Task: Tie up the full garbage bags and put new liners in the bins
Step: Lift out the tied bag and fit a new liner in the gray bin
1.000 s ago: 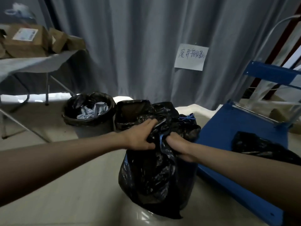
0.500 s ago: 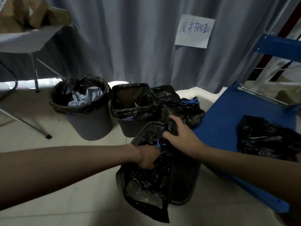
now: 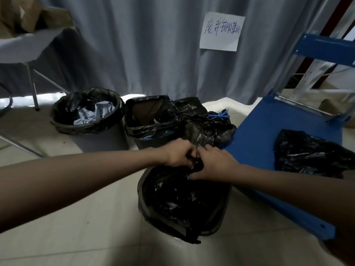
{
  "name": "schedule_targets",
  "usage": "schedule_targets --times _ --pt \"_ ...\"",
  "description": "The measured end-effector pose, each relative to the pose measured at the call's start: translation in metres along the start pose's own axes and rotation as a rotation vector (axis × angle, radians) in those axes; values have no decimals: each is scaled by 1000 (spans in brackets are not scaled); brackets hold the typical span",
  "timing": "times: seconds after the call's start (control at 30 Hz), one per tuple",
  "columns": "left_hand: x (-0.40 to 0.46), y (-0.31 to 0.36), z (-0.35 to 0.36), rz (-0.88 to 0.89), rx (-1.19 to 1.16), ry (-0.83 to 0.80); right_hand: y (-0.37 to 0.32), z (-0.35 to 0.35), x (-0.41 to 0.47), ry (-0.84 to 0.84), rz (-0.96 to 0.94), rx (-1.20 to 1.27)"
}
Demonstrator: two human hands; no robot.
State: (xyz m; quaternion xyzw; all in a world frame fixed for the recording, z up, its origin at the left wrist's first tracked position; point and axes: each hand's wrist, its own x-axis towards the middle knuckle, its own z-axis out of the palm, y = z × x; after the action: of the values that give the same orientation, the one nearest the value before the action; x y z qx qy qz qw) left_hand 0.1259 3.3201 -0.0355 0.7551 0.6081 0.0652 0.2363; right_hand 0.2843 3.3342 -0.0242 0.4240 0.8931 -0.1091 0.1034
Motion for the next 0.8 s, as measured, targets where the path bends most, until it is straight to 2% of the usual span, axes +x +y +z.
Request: schedule_targets --times 0.1,0.23,0.43,0.6,0.8 --pt "-9 -4 -22 32 -111 163 6 -3 8 126 -21 -8" --pt "-28 -11 -41 52 -219 231 20 -14 19 226 -30 66" --pt "-39 -32 -51 1 -119 135 38 -15 20 119 -69 236" --pt "-39 -48 -53 -25 -24 115 42 -17 17 62 -164 203" --pt "-41 -50 -60 -62 -86 -59 49 -19 16 117 -177 312"
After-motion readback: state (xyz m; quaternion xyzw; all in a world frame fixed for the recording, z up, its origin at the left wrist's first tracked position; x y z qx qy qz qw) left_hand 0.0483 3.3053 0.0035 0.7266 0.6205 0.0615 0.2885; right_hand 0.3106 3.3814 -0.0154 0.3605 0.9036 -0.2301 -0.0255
